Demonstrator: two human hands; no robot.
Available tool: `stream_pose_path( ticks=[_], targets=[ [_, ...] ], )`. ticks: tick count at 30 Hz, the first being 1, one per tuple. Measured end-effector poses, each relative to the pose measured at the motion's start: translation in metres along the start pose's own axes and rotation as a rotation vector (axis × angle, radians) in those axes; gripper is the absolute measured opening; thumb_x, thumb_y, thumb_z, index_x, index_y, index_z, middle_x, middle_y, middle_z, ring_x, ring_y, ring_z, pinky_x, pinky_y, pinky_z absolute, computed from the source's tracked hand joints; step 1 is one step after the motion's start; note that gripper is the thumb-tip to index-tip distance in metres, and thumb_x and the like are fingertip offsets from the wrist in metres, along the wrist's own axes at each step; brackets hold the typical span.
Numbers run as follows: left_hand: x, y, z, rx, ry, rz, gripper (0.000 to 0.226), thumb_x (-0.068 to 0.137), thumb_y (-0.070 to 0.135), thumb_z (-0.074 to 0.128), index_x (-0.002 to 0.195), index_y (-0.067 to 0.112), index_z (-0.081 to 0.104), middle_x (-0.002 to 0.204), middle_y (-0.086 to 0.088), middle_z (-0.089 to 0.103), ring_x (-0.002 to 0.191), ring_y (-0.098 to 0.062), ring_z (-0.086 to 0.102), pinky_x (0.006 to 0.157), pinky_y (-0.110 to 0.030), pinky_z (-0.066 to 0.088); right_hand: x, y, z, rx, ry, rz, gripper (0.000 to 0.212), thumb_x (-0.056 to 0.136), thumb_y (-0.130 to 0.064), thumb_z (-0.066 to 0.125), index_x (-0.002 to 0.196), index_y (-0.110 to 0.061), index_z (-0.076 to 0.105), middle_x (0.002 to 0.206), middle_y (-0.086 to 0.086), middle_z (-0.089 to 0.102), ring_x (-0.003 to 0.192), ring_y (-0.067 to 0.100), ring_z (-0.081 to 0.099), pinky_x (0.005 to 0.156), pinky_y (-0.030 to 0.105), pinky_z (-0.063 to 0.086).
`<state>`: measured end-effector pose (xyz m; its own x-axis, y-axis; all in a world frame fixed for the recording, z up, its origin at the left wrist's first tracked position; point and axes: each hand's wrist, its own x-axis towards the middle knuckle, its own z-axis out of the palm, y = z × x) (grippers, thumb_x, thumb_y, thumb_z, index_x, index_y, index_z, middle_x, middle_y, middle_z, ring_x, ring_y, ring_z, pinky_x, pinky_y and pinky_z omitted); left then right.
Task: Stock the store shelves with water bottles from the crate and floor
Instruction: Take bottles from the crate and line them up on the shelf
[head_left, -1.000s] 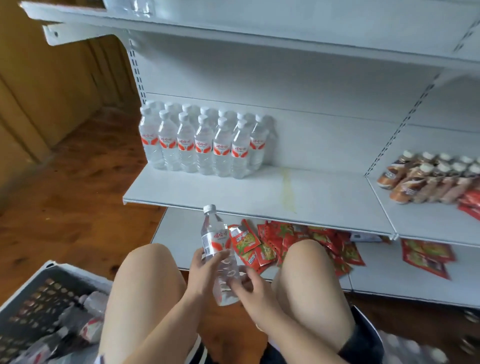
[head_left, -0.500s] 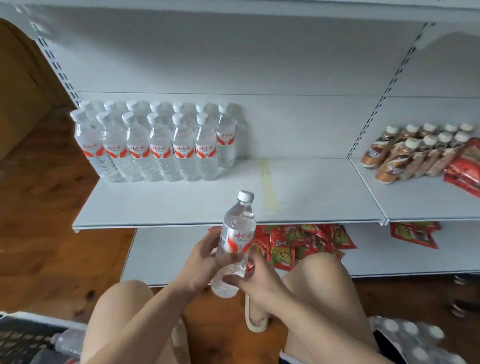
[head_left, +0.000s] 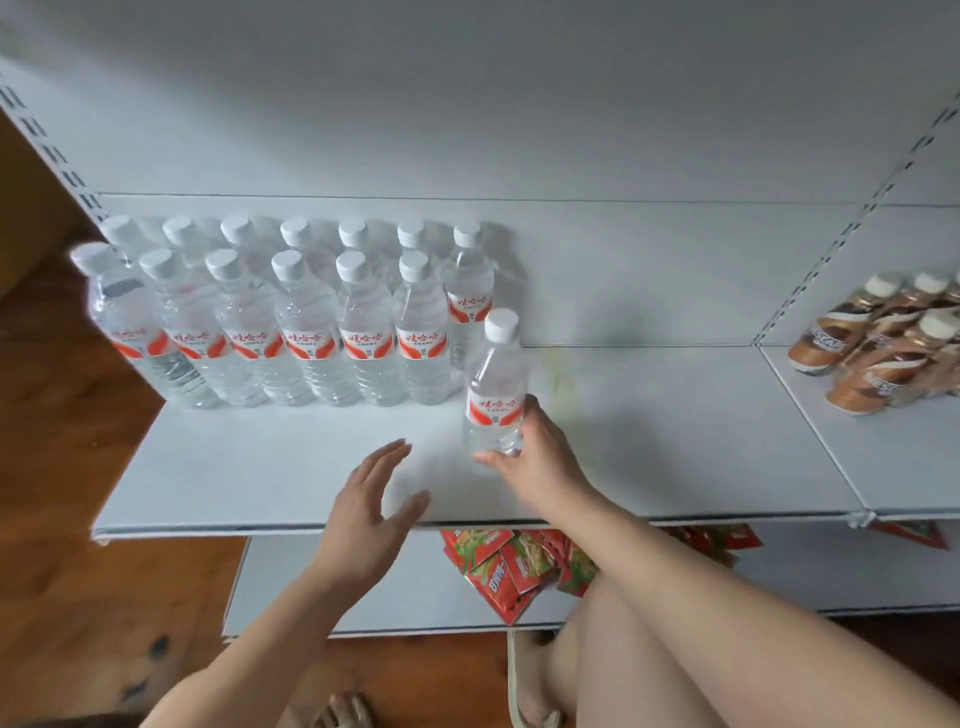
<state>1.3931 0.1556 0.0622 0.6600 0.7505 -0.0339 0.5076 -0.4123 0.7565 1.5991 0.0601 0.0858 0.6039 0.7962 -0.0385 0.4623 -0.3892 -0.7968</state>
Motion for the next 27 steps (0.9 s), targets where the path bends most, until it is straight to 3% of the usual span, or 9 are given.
stream_pose_path(
  ticks=[3,6,13,17,19,21,23,26,27],
  targets=[
    [0.002,-0.048,0.004,0.256,-0.009,0.026,0.081,0.087,0.067,0.04,0.157,0.027,0.033,0.165,0.017,0.018,0.154,-0.013,0.019,0.125,-0.031,0.013,0.037,0.0,0.005,-0.04,0.017,-0.042,0.064,0.082,-0.018,0.082,0.136,-0.015,0.047,0.132,0.002,0.062,0.118,0.02,0.059,0.088,0.02,0.037],
    [-0.003,-0.065,0.013,0.421,-0.029,0.141,0.073,0.097,0.07,0.024,0.161,0.035,0.016,0.168,0.015,0.0,0.156,-0.006,-0.006,0.125,-0.027,-0.003,0.066,-0.004,0.012,-0.105,0.015,-0.047,0.064,0.084,-0.02,0.08,0.137,-0.011,0.045,0.135,0.006,0.061,0.122,0.026,0.058,0.09,0.023,0.038],
    [-0.001,-0.067,0.014,0.429,-0.033,0.155,0.073,0.098,0.07,0.02,0.161,0.034,0.014,0.169,0.013,-0.002,0.155,-0.005,-0.011,0.124,-0.026,-0.008,0.098,-0.004,0.021,-0.174,0.034,-0.007,0.06,0.083,-0.024,0.081,0.134,-0.01,0.051,0.13,0.008,0.065,0.121,0.029,0.06,0.094,0.027,0.043],
    [0.002,-0.067,0.009,0.385,-0.062,0.137,0.087,0.088,0.083,0.007,0.161,0.034,0.012,0.168,0.015,-0.004,0.153,-0.001,-0.014,0.123,-0.022,-0.012,0.094,-0.005,0.02,-0.166,-0.006,0.133,0.066,0.083,-0.032,0.081,0.134,-0.005,0.047,0.13,0.013,0.063,0.123,0.032,0.058,0.094,0.031,0.047],
    [-0.002,-0.06,0.003,0.276,-0.095,0.068,0.09,0.087,0.084,0.021,0.16,0.033,0.015,0.166,0.019,0.0,0.154,0.001,-0.008,0.122,-0.018,-0.009,0.071,-0.011,0.022,-0.141,0.018,0.229,0.082,0.084,-0.033,0.08,0.144,0.002,0.036,0.142,0.017,0.052,0.133,0.034,0.05,0.104,0.034,0.042],
    [-0.017,-0.048,-0.003,0.12,-0.055,-0.005,0.073,0.096,0.055,0.056,0.158,0.029,0.027,0.164,0.019,0.014,0.154,-0.002,0.012,0.123,-0.019,0.006,0.033,-0.017,0.03,-0.103,0.106,0.211,0.068,0.09,-0.024,0.073,0.143,0.002,0.04,0.14,0.017,0.049,0.132,0.032,0.05,0.108,0.037,0.041],
    [-0.043,-0.035,-0.005,-0.012,0.054,-0.095,0.06,0.097,0.024,0.065,0.152,0.029,0.04,0.159,0.02,0.032,0.145,-0.003,0.032,0.118,-0.023,0.027,-0.012,-0.02,0.042,0.025,0.184,0.147,0.042,0.093,-0.016,0.066,0.13,-0.005,0.052,0.126,0.01,0.058,0.117,0.023,0.059,0.1,0.037,0.048],
    [-0.086,-0.014,0.0,-0.267,0.191,-0.298,0.04,0.097,0.011,0.062,0.13,0.033,0.055,0.137,0.016,0.056,0.127,-0.008,0.05,0.103,-0.027,0.039,-0.078,-0.028,0.058,0.223,0.107,0.196,0.021,0.096,-0.017,0.061,0.117,-0.017,0.059,0.109,-0.001,0.066,0.1,0.011,0.064,0.078,0.01,0.048],
    [-0.1,-0.007,0.002,-0.376,0.225,-0.356,0.035,0.097,0.009,0.06,0.122,0.032,0.058,0.128,0.013,0.061,0.121,-0.01,0.055,0.102,-0.031,0.042,-0.095,-0.03,0.064,0.289,0.069,0.233,0.016,0.097,-0.017,0.061,0.112,-0.019,0.061,0.105,-0.001,0.067,0.095,0.01,0.065,0.071,0.007,0.047]
  ],
)
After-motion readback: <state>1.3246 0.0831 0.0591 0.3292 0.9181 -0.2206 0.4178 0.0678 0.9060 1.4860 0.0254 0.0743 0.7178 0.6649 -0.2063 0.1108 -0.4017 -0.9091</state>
